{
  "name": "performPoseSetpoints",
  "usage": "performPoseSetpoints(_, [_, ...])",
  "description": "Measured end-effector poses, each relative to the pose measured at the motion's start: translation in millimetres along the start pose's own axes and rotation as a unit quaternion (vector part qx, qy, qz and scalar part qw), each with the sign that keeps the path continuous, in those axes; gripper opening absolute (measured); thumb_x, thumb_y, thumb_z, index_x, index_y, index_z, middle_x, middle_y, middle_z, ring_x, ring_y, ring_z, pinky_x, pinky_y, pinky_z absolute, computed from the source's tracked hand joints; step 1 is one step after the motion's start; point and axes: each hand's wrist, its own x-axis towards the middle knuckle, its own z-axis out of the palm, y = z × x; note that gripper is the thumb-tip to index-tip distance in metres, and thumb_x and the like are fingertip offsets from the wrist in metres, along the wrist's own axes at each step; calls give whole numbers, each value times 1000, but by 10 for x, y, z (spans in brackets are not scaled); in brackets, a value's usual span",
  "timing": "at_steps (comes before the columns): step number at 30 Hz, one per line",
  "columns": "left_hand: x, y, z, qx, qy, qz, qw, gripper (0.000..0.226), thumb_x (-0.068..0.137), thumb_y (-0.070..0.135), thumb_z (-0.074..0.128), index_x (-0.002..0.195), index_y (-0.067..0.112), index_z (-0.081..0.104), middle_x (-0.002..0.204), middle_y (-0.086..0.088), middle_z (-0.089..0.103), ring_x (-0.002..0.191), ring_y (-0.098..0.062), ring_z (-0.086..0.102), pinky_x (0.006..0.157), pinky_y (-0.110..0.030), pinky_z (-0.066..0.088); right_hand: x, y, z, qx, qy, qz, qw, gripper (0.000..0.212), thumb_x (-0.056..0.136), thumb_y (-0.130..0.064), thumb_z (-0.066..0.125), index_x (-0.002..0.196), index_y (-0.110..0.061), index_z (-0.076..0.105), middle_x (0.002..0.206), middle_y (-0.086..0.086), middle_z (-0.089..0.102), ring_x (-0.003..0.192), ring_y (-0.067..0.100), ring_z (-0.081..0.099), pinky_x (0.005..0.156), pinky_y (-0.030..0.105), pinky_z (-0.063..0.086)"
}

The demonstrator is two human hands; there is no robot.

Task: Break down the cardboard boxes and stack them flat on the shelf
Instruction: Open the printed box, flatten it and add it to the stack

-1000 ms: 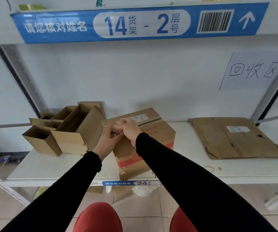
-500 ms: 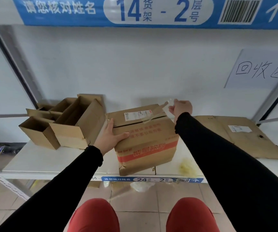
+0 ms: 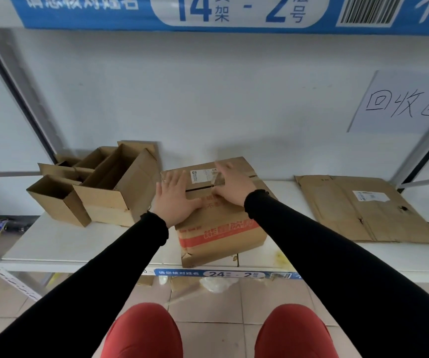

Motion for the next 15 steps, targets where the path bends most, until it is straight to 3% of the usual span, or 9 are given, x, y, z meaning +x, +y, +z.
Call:
performPoseSetpoints(2, [-1, 94, 39, 20, -17, 23, 999, 87, 91, 55, 46, 161, 22, 6, 169, -4, 9, 155, -20, 1, 124, -46, -6, 31, -23, -3, -52, 12, -8, 999, 31, 95, -37, 64, 123, -24, 64, 128, 3, 55, 121, 25, 51, 101, 40, 45])
performPoseSetpoints(5, [-50, 144, 114, 83, -27, 27, 996, 88, 93, 73, 27, 161, 20, 8, 169, -2, 7, 155, -16, 2, 125, -45, -5, 3, -21, 32, -17, 74, -3, 997, 10, 94, -30, 66, 95, -20, 69, 100, -4, 61, 96, 19, 58, 85, 38, 51])
performPoseSetpoints(7, [-74, 138, 135, 109, -21, 30, 993, 95, 89, 81, 20, 161, 20, 10, 169, -2, 6, 155, -16, 2, 125, -46, -3, -9, 41, 43, 60, 106, 15, 993, 12, 97, -23, 61, 88, -16, 65, 89, -4, 64, 86, 20, 61, 77, 35, 51])
performPoseSetpoints(9, [-77, 125, 129, 115, -20, 31, 993, 98, 87, 84, 18, 161, 21, 11, 169, -2, 6, 155, -17, 2, 125, -46, -2, 12, 160, -13, 178, 139, 82, 971, 13, 99, -24, 57, 93, -16, 65, 91, -5, 67, 84, 15, 63, 74, 28, 50])
performPoseSetpoints(11, [-80, 112, 107, 116, -29, 27, 992, 98, 87, 84, 17, 161, 21, 10, 169, -1, 5, 155, -17, 1, 125, -45, -3, 58, 349, -134, 319, 189, 164, 914, 8, 97, -21, 58, 96, -18, 65, 94, -8, 69, 86, 12, 64, 77, 28, 52])
performPoseSetpoints(15, [-89, 116, 85, 119, -41, 25, 992, 98, 87, 85, 16, 162, 21, 8, 169, -1, 3, 155, -16, 0, 125, -45, -3, -6, 750, -464, 564, 339, 287, 696, 14, 102, -17, 54, 111, -8, 61, 81, 0, 62, 69, 14, 58, 71, 27, 54])
